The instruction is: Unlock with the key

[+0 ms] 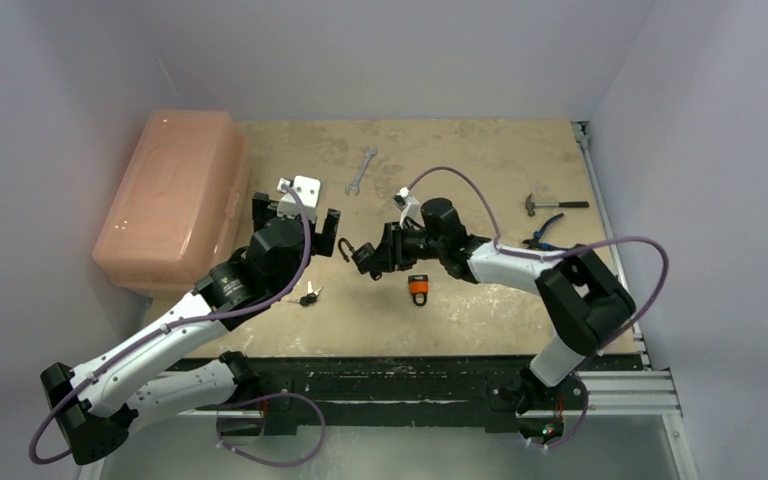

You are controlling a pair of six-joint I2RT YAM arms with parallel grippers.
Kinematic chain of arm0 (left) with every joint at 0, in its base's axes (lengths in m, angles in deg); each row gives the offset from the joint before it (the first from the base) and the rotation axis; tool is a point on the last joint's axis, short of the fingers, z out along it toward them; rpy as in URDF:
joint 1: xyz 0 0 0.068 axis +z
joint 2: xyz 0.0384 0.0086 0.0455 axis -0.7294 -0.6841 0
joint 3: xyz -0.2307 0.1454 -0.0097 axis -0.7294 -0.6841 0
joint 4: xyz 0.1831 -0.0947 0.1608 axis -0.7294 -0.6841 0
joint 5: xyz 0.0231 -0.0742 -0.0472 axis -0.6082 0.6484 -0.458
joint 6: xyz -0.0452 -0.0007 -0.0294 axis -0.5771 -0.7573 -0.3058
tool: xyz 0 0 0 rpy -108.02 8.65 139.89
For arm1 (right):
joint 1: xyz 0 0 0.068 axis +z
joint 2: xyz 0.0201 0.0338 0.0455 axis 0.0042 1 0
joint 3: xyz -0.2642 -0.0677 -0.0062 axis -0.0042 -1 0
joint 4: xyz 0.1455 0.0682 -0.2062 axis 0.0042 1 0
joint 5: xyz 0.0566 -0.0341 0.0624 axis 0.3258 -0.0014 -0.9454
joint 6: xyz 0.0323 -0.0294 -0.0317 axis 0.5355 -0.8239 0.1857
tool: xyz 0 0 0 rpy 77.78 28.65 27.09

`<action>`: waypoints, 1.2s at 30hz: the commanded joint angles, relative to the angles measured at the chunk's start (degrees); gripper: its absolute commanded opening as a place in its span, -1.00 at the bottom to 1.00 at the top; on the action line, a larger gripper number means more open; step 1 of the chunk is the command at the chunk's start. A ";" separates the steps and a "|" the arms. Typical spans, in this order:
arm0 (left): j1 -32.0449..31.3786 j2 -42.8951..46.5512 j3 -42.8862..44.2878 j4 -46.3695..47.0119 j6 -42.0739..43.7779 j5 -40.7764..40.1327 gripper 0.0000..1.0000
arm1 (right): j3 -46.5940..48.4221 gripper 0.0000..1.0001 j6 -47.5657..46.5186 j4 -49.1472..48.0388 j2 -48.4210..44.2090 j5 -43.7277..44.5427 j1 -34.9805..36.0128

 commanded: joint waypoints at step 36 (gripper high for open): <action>3.80 -1.60 -1.67 1.63 0.74 3.69 0.88 | 24.30 -0.03 10.18 -11.70 32.78 -0.33 -0.65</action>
